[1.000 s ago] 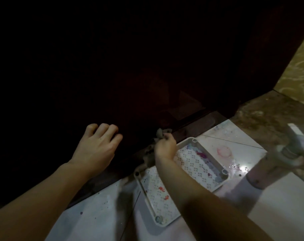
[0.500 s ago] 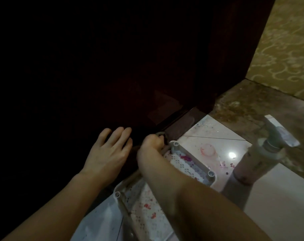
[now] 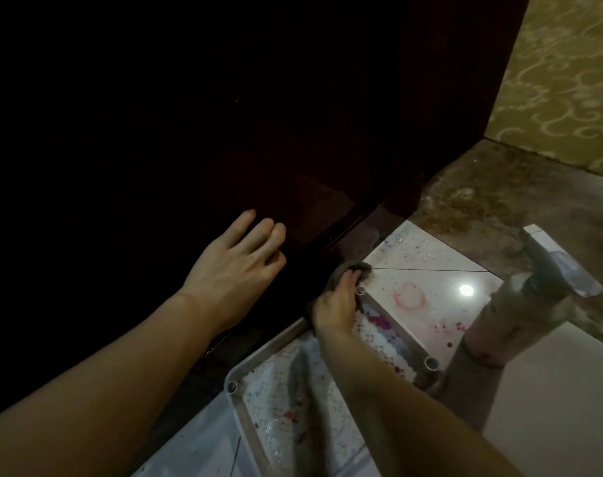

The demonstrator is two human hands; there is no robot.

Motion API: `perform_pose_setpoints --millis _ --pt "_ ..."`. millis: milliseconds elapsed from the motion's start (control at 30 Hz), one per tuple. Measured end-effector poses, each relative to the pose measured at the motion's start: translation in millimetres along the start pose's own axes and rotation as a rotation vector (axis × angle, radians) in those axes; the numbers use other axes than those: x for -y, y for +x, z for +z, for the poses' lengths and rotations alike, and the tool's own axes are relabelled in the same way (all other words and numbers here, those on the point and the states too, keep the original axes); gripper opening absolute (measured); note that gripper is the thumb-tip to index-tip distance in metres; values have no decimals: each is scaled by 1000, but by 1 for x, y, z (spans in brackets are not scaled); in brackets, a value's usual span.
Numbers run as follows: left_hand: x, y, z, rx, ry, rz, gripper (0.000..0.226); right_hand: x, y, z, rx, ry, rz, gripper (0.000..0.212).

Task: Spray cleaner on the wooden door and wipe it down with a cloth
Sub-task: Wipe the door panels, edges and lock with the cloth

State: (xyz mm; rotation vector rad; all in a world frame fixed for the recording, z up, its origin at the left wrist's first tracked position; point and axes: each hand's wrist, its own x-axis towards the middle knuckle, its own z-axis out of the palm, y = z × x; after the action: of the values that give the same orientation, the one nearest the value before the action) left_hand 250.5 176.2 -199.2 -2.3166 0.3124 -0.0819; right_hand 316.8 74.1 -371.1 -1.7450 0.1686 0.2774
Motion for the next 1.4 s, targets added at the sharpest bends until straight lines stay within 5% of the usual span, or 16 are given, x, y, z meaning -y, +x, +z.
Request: perform_pose_setpoints --millis 133,300,467,600,767,900,1233,1400 --pt "0 0 -2 -6 22 -7 49 -8 2 -28 -158 -163 17 69" --pt "-2 1 -8 57 72 10 50 16 19 -34 -320 94 131 58" --pt "2 13 -13 96 163 71 56 43 54 -8 -168 432 234 56" --pt "1 33 -23 187 180 140 55 38 77 4 -39 379 142 61" --pt "3 49 -32 208 169 200 50 25 143 -15 14 590 322 104" --pt "5 51 -35 208 167 217 49 10 121 -5 -20 475 278 73" --pt "0 49 -34 199 176 194 50 51 54 13 -44 416 -13 58" --pt "-3 41 -36 221 185 137 58 21 33 28 99 491 160 68"
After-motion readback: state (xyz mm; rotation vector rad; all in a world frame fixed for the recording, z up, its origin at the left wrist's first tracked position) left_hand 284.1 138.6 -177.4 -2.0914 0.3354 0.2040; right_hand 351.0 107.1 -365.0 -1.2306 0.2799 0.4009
